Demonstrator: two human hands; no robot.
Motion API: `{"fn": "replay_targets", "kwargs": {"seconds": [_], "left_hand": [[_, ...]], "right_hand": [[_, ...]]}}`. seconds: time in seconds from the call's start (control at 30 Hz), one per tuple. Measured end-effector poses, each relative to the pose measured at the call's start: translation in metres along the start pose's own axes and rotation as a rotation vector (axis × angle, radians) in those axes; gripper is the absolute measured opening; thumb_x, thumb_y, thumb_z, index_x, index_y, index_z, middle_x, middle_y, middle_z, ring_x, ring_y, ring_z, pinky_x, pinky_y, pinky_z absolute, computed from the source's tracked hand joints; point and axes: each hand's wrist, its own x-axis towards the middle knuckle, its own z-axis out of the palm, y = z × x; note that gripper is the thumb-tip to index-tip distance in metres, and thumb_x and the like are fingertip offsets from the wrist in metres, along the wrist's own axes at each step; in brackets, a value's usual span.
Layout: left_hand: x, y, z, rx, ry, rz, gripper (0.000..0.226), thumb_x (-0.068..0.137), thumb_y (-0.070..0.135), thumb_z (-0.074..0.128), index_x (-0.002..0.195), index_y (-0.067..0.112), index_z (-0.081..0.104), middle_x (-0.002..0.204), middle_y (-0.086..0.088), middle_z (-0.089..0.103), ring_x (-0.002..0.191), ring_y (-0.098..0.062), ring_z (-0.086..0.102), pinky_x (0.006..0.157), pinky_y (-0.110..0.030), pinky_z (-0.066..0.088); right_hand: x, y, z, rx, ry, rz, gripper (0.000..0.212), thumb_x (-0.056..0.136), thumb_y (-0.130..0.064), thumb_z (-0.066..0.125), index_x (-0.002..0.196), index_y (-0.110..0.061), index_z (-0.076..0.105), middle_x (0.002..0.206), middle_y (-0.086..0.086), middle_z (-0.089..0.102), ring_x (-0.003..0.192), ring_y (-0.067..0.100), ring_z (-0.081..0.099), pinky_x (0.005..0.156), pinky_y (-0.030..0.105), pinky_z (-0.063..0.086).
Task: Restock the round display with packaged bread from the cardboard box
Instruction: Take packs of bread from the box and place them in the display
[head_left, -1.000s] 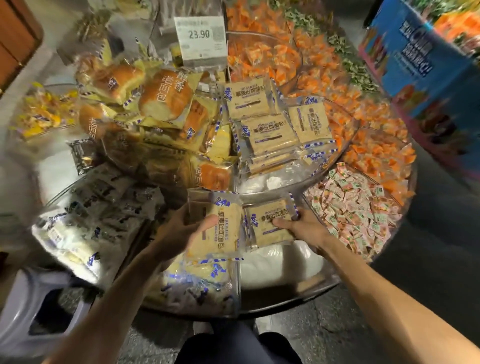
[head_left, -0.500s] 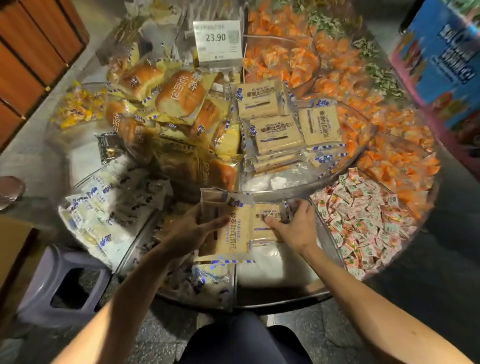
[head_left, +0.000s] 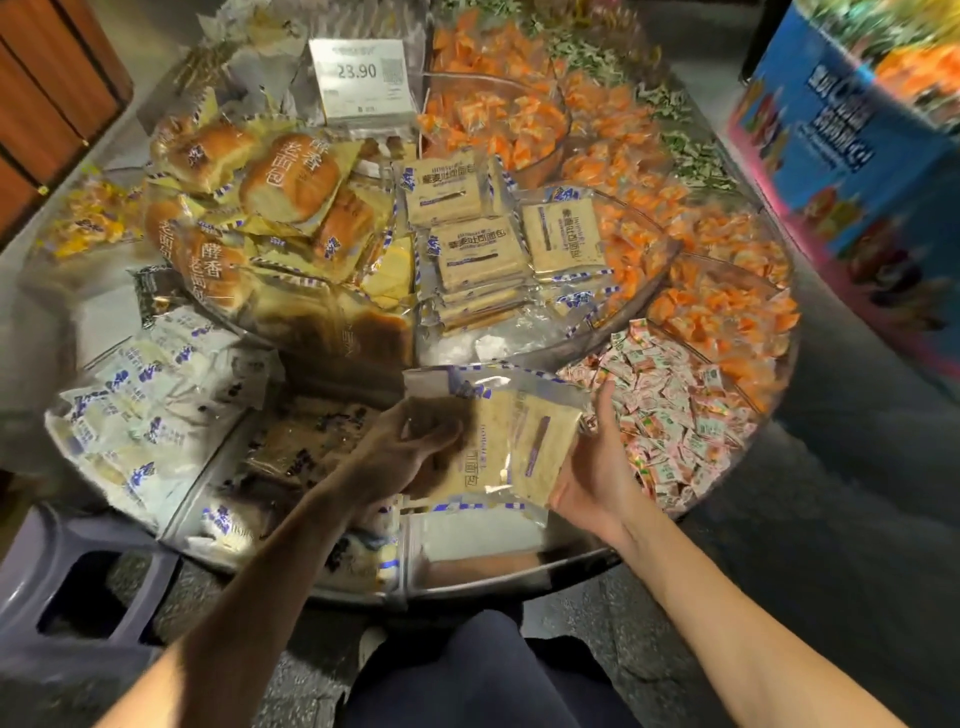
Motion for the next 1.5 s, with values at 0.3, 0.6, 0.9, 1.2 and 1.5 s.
{"fn": "replay_targets", "kwargs": {"seconds": [0.3, 0.6, 0.9, 1.2, 1.5], "left_hand": [[-0.020, -0.020, 0.001, 0.347, 0.152, 0.184, 0.030, 0.089, 0.019, 0.071, 0.110, 0.013, 0.050, 0.100, -0.007, 0.064, 0.086, -0.017, 0.067, 0.063, -0.025, 0.059], [0.001, -0.059, 0.016, 0.988, -0.118, 0.186, 0.053, 0.086, 0.014, 0.072, 0.134, 0.021, 0.052, 0.109, 0.002, 0.059, 0.100, -0.017, 0.061, 0.084, -0.023, 0.048], [0.025, -0.119, 0.042, 1.286, -0.353, -0.041, 0.014, 0.098, 0.020, 0.054, 0.105, 0.017, 0.065, 0.119, -0.016, 0.065, 0.103, -0.030, 0.063, 0.081, -0.031, 0.047], [0.028, -0.129, 0.044, 1.302, -0.042, 0.087, 0.023, 0.103, 0.025, 0.045, 0.114, 0.011, 0.060, 0.117, -0.010, 0.063, 0.096, -0.021, 0.059, 0.077, -0.028, 0.043], [0.033, -0.049, 0.081, 0.896, -0.055, 0.637, 0.048, 0.090, 0.034, 0.068, 0.130, 0.009, 0.060, 0.112, -0.009, 0.068, 0.090, -0.014, 0.060, 0.082, -0.026, 0.052]], "right_hand": [[-0.016, -0.009, -0.032, -0.363, 0.398, -0.112, 0.028, 0.095, -0.009, 0.061, 0.123, -0.007, 0.064, 0.107, 0.014, 0.075, 0.093, 0.027, 0.074, 0.073, 0.040, 0.063], [-0.026, -0.024, -0.055, -0.442, 0.475, -0.142, 0.021, 0.096, -0.008, 0.060, 0.116, -0.010, 0.066, 0.110, 0.014, 0.074, 0.102, 0.029, 0.071, 0.076, 0.038, 0.062], [-0.029, -0.028, -0.068, -0.641, 0.446, -0.113, 0.029, 0.094, -0.003, 0.061, 0.121, -0.011, 0.062, 0.111, 0.014, 0.074, 0.101, 0.029, 0.072, 0.087, 0.048, 0.058], [-0.032, -0.036, -0.068, -0.933, 0.349, -0.077, 0.033, 0.089, -0.003, 0.067, 0.120, -0.012, 0.060, 0.109, 0.006, 0.074, 0.096, 0.021, 0.072, 0.074, 0.027, 0.059], [-0.007, -0.066, -0.045, -1.900, -0.059, 0.159, 0.029, 0.078, -0.024, 0.083, 0.098, -0.033, 0.063, 0.096, -0.011, 0.065, 0.094, 0.015, 0.062, 0.076, 0.025, 0.043]]}}
